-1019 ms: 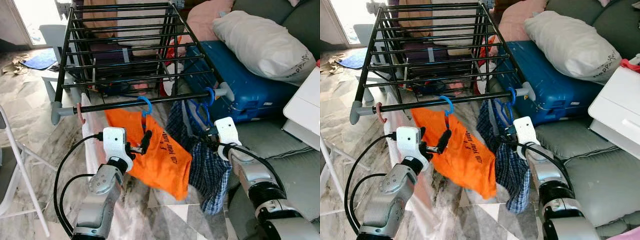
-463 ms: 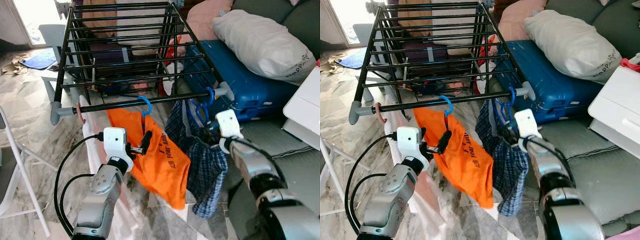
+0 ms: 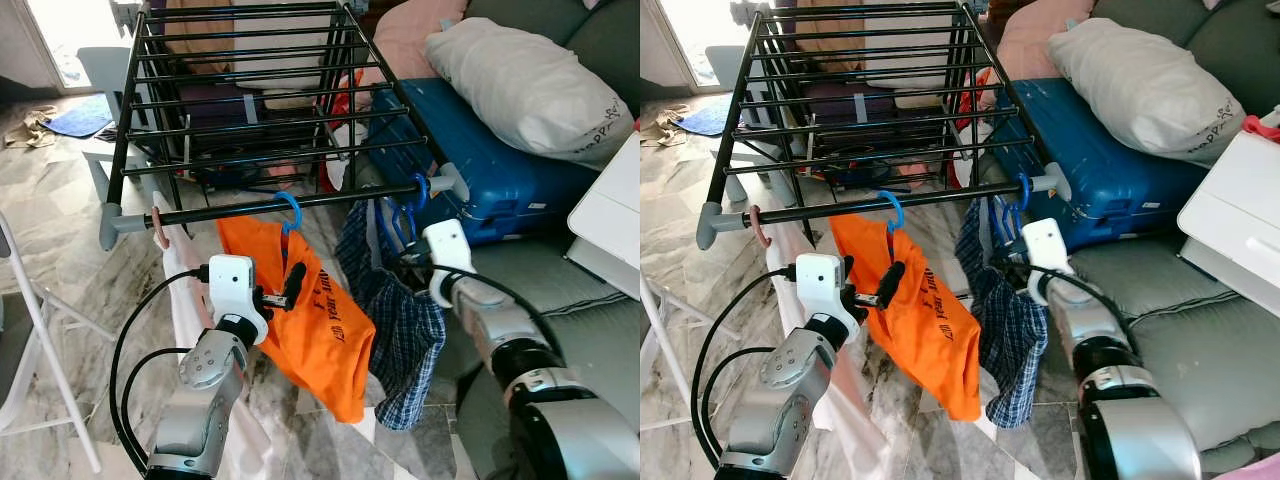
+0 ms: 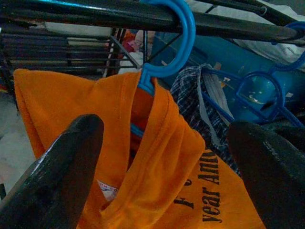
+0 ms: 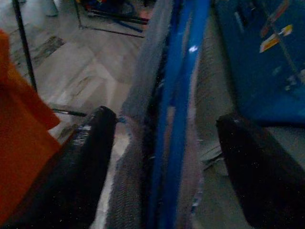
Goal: Hang hanger
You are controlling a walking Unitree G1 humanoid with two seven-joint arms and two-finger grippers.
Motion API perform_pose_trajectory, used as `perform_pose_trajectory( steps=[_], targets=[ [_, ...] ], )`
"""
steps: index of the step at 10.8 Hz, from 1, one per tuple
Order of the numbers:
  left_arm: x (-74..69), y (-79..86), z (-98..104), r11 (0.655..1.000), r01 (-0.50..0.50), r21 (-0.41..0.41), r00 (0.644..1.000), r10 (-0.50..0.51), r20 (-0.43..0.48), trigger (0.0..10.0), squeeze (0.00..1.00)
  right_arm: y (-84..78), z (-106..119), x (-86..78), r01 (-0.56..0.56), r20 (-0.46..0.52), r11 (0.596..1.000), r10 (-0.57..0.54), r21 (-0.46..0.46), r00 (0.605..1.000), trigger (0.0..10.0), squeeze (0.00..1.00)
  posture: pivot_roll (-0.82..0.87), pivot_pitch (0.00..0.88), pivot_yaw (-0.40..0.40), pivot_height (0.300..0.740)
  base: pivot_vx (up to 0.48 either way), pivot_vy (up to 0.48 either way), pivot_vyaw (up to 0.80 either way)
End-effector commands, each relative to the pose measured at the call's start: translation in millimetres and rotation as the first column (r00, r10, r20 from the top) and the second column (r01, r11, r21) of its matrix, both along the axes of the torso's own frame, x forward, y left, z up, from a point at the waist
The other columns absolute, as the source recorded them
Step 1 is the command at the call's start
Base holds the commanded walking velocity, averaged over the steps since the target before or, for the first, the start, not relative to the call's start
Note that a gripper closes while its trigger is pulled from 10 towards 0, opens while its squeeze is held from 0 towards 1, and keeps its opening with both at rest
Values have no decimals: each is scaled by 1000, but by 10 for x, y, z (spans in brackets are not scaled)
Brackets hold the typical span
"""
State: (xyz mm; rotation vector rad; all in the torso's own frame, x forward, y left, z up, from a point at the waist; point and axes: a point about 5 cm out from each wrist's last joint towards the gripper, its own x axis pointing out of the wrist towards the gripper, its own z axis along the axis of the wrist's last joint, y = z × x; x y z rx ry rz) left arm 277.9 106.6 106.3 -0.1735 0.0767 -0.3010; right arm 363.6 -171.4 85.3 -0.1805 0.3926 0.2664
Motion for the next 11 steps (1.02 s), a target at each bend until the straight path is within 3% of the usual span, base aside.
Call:
perform_pose_trajectory(
  steps=[1, 11],
  targets=[
    [-14, -13, -21, 1000, 3, 17, 1000, -2, -14, 10000, 0, -10, 30, 22, 5, 0, 1000, -5, 8, 1000, 0, 0, -179, 43, -26, 740, 0, 0, 0],
    [4, -40, -11, 1000, 9, 18, 1000, -9, -12, 10000, 0, -37, 9, 17, 37, 15, 999, -37, -11, 999, 0, 0, -183, 46, -22, 740, 0, 0, 0]
  ],
)
